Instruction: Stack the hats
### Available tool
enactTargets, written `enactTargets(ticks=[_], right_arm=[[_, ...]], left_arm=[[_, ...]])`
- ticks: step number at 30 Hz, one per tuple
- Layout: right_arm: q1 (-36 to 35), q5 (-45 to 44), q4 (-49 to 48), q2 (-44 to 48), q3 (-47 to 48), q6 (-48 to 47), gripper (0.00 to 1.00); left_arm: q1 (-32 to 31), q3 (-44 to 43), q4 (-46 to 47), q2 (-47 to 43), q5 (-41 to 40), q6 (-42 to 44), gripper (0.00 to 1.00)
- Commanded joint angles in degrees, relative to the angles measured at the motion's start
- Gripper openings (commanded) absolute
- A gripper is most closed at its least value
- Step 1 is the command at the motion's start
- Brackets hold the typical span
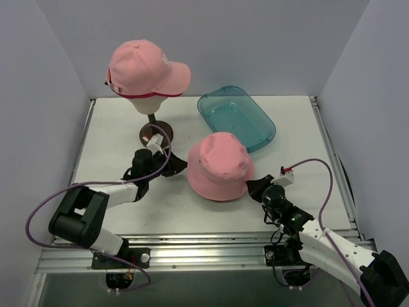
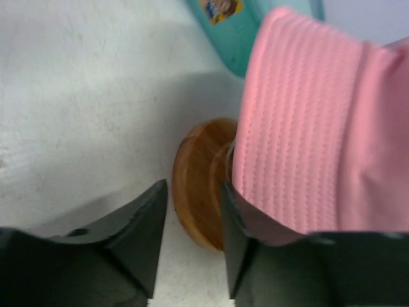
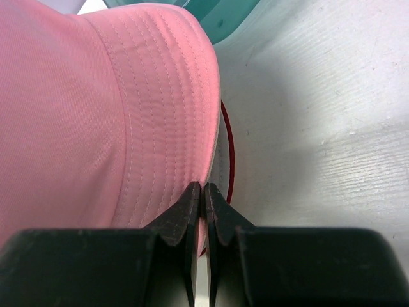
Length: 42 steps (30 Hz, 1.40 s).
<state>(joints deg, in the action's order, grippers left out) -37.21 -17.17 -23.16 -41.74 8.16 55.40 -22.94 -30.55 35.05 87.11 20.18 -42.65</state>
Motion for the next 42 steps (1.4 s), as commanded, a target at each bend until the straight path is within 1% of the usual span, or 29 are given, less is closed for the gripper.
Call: enactTargets(ticks=[1,3,6,9,12,15,20,23,26,31,33,37,40,41,42], right_arm=[[-0.2,-2.4,0.7,0.7,2.1,-0.8,0.0],[-0.2,-3.0,1.3,1.1,2.4,-0.8,0.0],[-0.3,-3.8,2.7,1.7,3.3,-1.3,0.0],[-0.3,-4.0,3.1,2.1,3.8,-1.8,0.0],[-0.3,-4.2,3.5,1.4,4.2,-2.6,0.0],[-0.3,-4.1,4.4,0.3,5.3,-3.5,0.0],[-0.3,-4.8,3.9,-0.6,5.5,-3.5,0.0],[-0.3,-5.3,3.3,-3.3,5.7,-3.7,0.0],[-0.4,-5.5,2.5,-4.9,5.7,-3.7,0.0],[-0.4,-5.8,0.9,-6.2,4.8,-3.5,0.0],[-0.4,-6.2,1.1,-6.3,4.8,-3.5,0.0],[-0.4,-6.9,1.9,-6.4,5.4,-3.6,0.0],[-0.4,-7.4,4.6,-4.9,6.8,-4.3,0.04],[-0.4,-7.6,7.0,-3.3,7.2,-4.6,0.06],[-0.4,-7.9,8.4,-2.3,7.8,-4.9,0.11]], left_arm=[[2.5,0.2,2.0,-7.3,0.3,-0.7,0.51],[3.3,0.6,1.7,-10.3,0.6,-1.0,0.57],[3.9,0.1,-1.2,-13.1,-0.1,-0.2,0.61],[3.9,-0.7,-2.1,-15.0,-0.1,0.1,0.63],[3.5,-3.1,-4.9,-16.9,0.1,0.6,0.64],[2.4,-4.3,-6.0,-16.5,0.0,0.2,0.64],[0.7,-2.4,0.5,-12.7,0.5,-2.2,0.63],[-2.0,-2.2,0.2,-9.3,-2.8,-0.8,0.62],[-3.7,-1.8,1.6,-6.6,-4.6,-0.5,0.59],[-5.0,-1.0,7.7,0.0,-5.1,-1.7,0.47],[-5.3,-1.9,7.5,1.8,-5.2,-1.4,0.45],[-5.4,-2.7,4.8,1.9,-6.7,-0.9,0.41],[-5.1,-2.7,0.6,-1.5,-8.1,-0.2,0.41],[-5.0,-2.7,-0.8,-4.6,-8.7,0.5,0.48],[-5.1,-2.9,-4.7,-6.5,-10.3,1.0,0.53]])
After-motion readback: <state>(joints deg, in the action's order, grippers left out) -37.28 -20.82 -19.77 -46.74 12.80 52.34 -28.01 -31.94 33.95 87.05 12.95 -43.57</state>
